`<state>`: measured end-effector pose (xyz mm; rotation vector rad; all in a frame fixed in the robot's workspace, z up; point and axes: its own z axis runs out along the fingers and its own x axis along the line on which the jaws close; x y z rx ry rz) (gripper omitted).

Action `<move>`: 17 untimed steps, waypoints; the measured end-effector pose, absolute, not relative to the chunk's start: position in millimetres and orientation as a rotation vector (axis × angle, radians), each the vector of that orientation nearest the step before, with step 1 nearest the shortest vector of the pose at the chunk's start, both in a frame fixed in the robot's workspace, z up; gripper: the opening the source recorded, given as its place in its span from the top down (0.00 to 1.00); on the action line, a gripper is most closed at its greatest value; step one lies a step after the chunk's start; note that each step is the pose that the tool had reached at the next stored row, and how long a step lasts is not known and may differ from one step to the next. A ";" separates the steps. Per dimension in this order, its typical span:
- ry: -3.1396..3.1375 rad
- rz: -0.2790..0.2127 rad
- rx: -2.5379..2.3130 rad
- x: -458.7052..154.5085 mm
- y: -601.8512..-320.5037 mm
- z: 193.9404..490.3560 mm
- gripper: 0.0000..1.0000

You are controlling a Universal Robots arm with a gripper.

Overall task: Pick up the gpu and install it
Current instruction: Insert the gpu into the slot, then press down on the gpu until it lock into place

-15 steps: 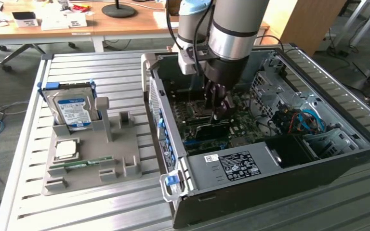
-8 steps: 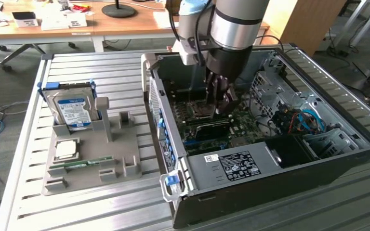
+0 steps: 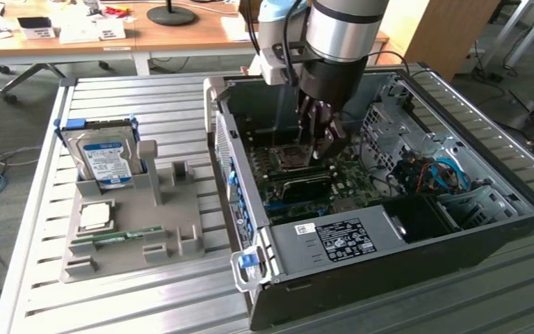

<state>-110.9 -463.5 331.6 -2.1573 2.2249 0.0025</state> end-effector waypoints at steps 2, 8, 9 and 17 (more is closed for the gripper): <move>2.225 0.003 -2.157 -110.8 -463.5 331.8 0.48; 2.225 0.003 -2.157 -110.9 -463.6 332.0 0.48; 2.225 0.003 -2.157 -110.9 -463.6 331.9 0.48; 2.225 0.002 -2.157 -110.8 -463.6 331.9 0.56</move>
